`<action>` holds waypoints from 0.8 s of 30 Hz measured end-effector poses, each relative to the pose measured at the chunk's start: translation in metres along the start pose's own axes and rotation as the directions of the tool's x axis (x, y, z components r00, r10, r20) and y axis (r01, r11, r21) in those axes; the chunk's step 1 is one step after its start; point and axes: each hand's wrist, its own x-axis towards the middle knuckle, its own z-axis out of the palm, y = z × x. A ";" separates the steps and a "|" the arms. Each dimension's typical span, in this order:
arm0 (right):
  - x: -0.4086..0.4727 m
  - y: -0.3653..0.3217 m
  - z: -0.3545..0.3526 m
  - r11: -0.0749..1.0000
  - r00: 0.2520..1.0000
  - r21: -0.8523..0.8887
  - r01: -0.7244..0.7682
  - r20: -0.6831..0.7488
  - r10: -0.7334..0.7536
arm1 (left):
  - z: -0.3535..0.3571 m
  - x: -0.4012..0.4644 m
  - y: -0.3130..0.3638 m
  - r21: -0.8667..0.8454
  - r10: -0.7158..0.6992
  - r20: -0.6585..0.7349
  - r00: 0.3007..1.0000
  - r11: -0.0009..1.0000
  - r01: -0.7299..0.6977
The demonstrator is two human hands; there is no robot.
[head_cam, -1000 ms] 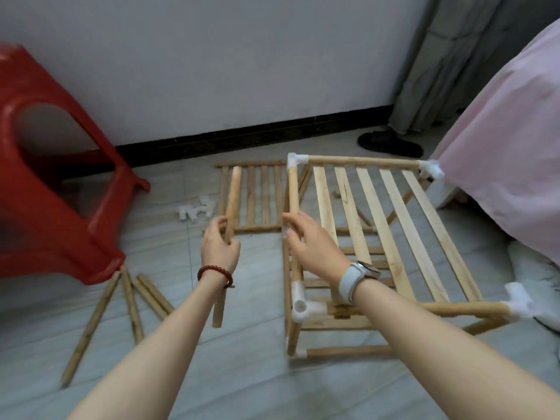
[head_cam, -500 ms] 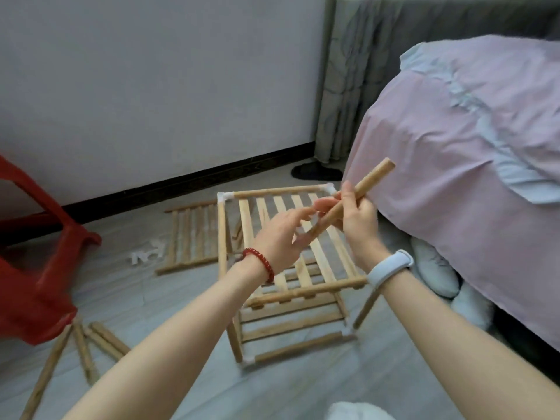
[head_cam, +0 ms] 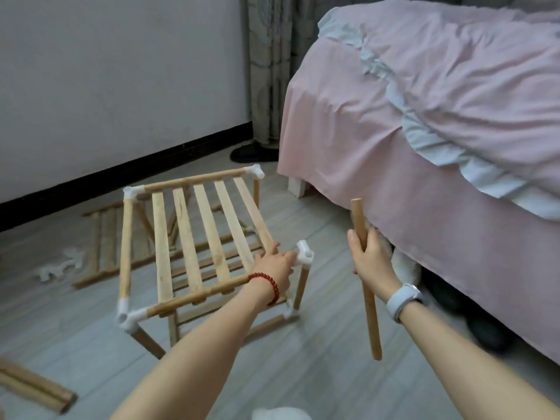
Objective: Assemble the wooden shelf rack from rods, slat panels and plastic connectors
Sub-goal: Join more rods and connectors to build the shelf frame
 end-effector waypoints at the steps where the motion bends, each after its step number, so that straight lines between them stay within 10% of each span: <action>1: -0.001 0.004 0.003 0.998 0.998 -0.067 0.013 0.054 -0.010 | 0.001 -0.002 -0.003 -0.011 0.036 0.004 0.999 0.999 -0.036; 14: -0.060 -0.030 0.081 0.839 0.779 -0.312 0.445 0.598 -0.191 | -0.004 -0.151 -0.099 0.172 0.314 0.258 0.914 0.915 -0.364; 24: -0.093 -0.089 0.165 0.503 0.525 -0.318 0.803 0.778 -0.345 | -0.025 -0.250 -0.189 0.350 -0.038 0.100 0.994 0.937 0.000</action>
